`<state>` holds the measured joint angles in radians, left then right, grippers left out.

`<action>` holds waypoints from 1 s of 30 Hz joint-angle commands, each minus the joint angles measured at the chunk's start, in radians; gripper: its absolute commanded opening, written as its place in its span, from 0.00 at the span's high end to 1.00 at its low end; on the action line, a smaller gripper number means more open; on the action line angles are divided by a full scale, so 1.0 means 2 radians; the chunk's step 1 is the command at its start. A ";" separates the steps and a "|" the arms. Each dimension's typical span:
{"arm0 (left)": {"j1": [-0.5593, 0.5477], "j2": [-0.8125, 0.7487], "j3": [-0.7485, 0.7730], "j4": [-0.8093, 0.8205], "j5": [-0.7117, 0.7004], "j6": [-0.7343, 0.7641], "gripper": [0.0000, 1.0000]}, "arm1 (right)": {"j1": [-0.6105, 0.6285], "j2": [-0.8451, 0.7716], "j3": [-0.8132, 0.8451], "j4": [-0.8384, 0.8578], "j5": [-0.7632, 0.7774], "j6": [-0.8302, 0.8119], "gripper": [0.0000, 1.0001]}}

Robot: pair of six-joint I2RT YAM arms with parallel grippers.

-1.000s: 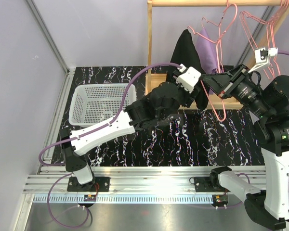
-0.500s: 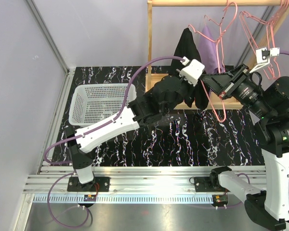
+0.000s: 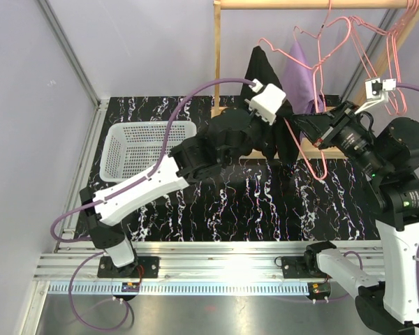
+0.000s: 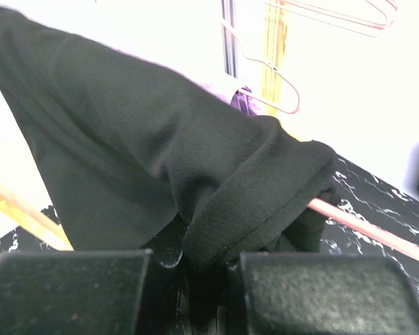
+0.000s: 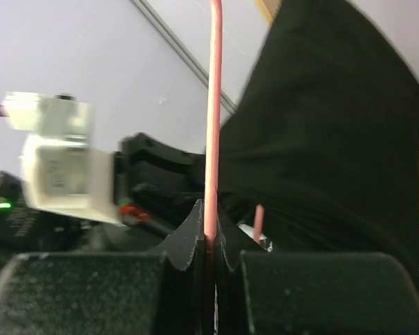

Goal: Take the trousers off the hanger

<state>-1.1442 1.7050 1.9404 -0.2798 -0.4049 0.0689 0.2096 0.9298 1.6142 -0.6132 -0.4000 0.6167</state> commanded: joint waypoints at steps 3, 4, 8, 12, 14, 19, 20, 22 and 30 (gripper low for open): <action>0.001 -0.062 0.034 0.009 0.028 -0.024 0.96 | 0.001 -0.009 -0.037 0.056 0.031 -0.038 1.00; 0.001 -0.065 0.034 0.005 0.034 -0.025 0.96 | 0.001 -0.011 -0.039 0.057 0.031 -0.039 1.00; 0.001 -0.089 0.028 -0.004 0.048 -0.032 1.00 | 0.001 -0.011 -0.042 0.043 0.045 -0.052 1.00; 0.001 -0.109 0.015 0.000 0.048 -0.032 1.00 | 0.002 -0.012 -0.057 0.019 0.060 -0.064 1.00; 0.001 -0.114 0.015 -0.002 0.046 -0.032 0.96 | 0.002 -0.013 -0.068 0.011 0.070 -0.068 1.00; 0.001 -0.117 0.008 0.000 0.058 -0.032 1.00 | 0.002 -0.022 -0.074 0.026 0.048 -0.054 1.00; 0.001 -0.117 0.007 0.000 0.057 -0.032 1.00 | 0.001 -0.021 -0.069 0.021 0.047 -0.055 1.00; 0.001 -0.124 -0.004 0.012 0.044 -0.047 1.00 | 0.001 -0.014 -0.062 0.014 0.047 -0.064 1.00; 0.001 -0.171 -0.040 0.068 -0.059 -0.067 1.00 | 0.001 -0.058 -0.150 0.016 0.034 -0.066 1.00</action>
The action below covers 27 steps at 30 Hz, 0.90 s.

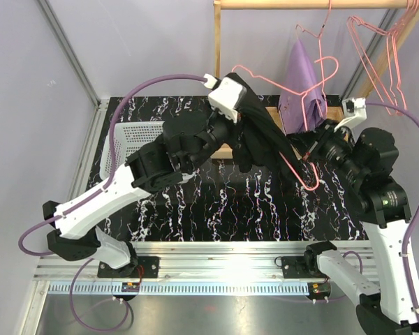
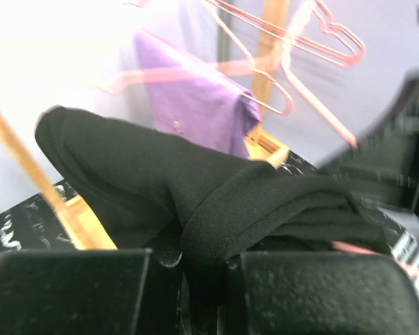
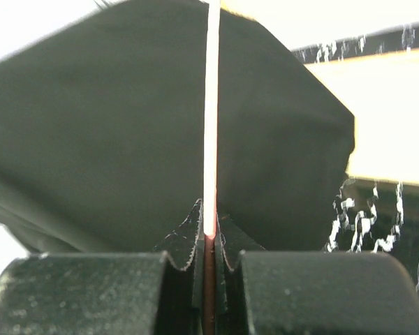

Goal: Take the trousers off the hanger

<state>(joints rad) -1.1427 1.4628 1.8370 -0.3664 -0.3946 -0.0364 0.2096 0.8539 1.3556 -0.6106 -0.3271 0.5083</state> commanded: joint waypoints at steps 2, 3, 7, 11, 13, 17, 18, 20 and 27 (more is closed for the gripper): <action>0.001 -0.057 0.016 0.117 -0.081 -0.015 1.00 | 0.001 -0.030 -0.046 0.017 -0.005 -0.013 1.00; 0.001 -0.059 0.016 0.121 -0.096 -0.016 1.00 | 0.002 -0.039 -0.054 0.017 -0.006 -0.012 1.00; 0.001 -0.072 0.013 0.152 -0.126 -0.010 1.00 | 0.002 -0.053 -0.094 0.024 -0.017 -0.014 1.00; 0.001 -0.079 0.019 0.172 -0.149 0.000 1.00 | 0.001 -0.066 -0.121 0.031 -0.019 -0.023 1.00; 0.001 -0.082 0.021 0.179 -0.143 0.004 1.00 | 0.001 -0.066 -0.129 0.031 -0.017 -0.025 1.00; 0.001 -0.082 0.033 0.180 -0.152 0.014 1.00 | 0.001 -0.063 -0.134 0.036 -0.014 -0.028 1.00; 0.001 -0.083 0.035 0.179 -0.158 0.032 1.00 | 0.002 -0.061 -0.131 0.038 -0.014 -0.029 1.00; 0.001 -0.090 0.034 0.180 -0.160 0.041 1.00 | 0.001 -0.054 -0.125 0.039 -0.019 -0.029 1.00; 0.004 -0.096 0.042 0.143 -0.140 0.063 1.00 | 0.002 -0.009 -0.065 0.073 -0.065 -0.001 1.00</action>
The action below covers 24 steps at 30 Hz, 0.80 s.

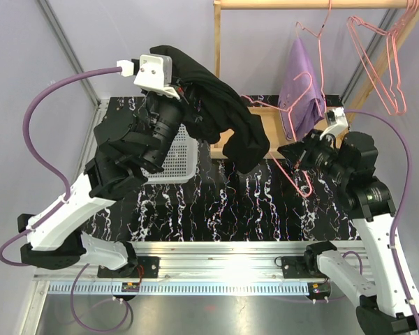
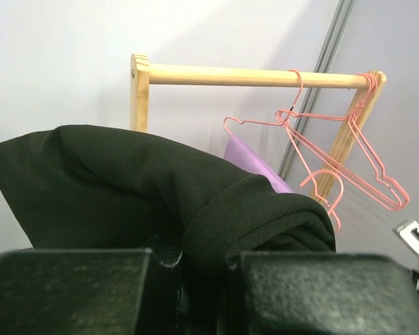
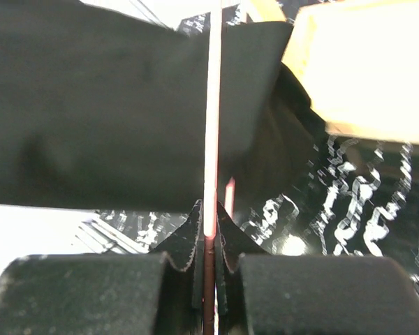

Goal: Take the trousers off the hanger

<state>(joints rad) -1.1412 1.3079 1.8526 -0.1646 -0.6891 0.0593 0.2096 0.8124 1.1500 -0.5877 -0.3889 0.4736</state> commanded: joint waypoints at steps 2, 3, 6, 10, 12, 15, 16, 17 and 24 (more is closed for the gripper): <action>0.005 -0.011 0.044 0.031 0.003 0.019 1.00 | 0.001 0.023 0.041 0.080 -0.041 0.024 1.00; 0.006 -0.010 0.051 0.023 0.001 0.021 1.00 | 0.001 0.026 0.045 0.082 -0.043 0.029 1.00; 0.008 -0.007 0.057 0.016 0.009 0.026 1.00 | 0.003 0.035 0.046 0.096 -0.059 0.045 1.00; 0.012 0.009 0.079 -0.012 0.021 0.027 1.00 | 0.006 0.044 0.055 0.122 -0.076 0.071 1.00; 0.012 0.024 0.090 -0.032 0.028 0.028 1.00 | 0.011 0.050 0.070 0.127 -0.076 0.076 1.00; 0.014 0.035 0.115 -0.052 0.029 0.032 1.00 | 0.015 0.059 0.089 0.116 -0.067 0.064 1.00; 0.014 0.039 0.124 -0.054 0.028 0.035 1.00 | 0.015 0.062 0.091 0.106 -0.064 0.061 1.00; 0.014 0.039 0.127 -0.055 0.026 0.036 1.00 | 0.016 0.062 0.089 0.103 -0.061 0.053 1.00; 0.015 0.046 0.183 -0.056 0.009 0.064 1.00 | 0.016 0.052 0.065 0.096 -0.049 0.045 1.00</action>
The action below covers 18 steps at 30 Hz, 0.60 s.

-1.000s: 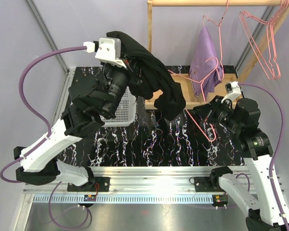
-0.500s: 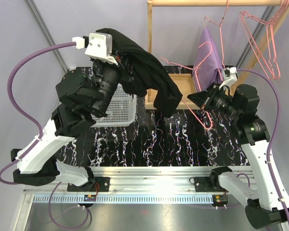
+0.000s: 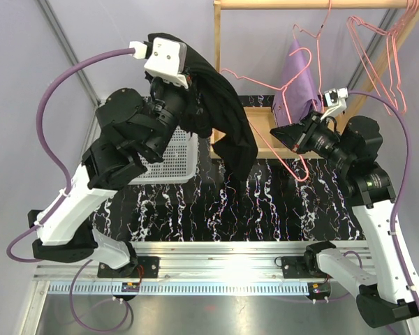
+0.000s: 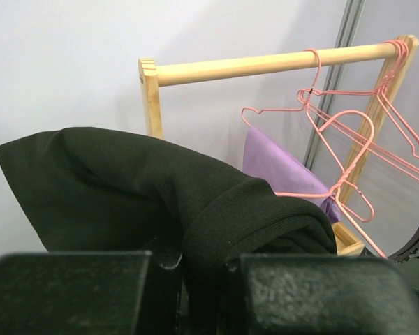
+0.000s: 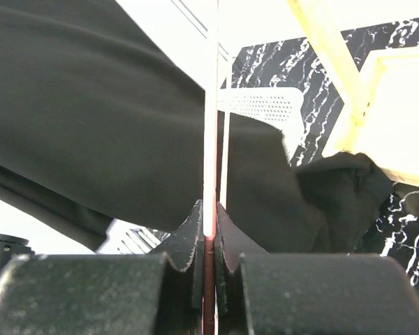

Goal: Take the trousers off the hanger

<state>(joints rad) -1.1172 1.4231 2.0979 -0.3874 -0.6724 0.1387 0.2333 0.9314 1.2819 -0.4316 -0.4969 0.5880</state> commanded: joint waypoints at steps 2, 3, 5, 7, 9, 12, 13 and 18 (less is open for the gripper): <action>0.003 -0.003 0.082 0.050 -0.004 0.036 1.00 | 0.004 -0.004 0.005 0.010 0.009 -0.022 1.00; 0.003 -0.001 0.098 0.047 -0.007 0.041 1.00 | 0.005 -0.002 0.009 0.005 0.016 -0.027 1.00; 0.003 0.001 0.106 0.056 -0.017 0.062 1.00 | 0.004 0.002 0.025 -0.011 0.024 -0.043 1.00; 0.003 0.003 0.115 0.066 -0.029 0.082 1.00 | 0.004 0.004 0.035 -0.028 0.037 -0.055 1.00; 0.003 0.005 0.122 0.089 -0.054 0.123 1.00 | 0.004 0.006 0.049 -0.038 0.048 -0.068 1.00; 0.004 0.012 0.131 0.144 -0.096 0.201 1.00 | 0.003 0.007 0.062 -0.057 0.066 -0.083 1.00; 0.009 0.014 0.141 0.153 -0.105 0.231 1.00 | 0.005 0.005 0.065 -0.063 0.069 -0.085 1.00; 0.049 0.043 0.194 0.174 -0.116 0.267 1.00 | 0.004 0.002 0.062 -0.069 0.085 -0.089 1.00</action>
<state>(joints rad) -1.0649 1.4982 2.3981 -0.1970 -0.8677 0.5529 0.2348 0.9459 1.3750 -0.5739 -0.3729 0.4435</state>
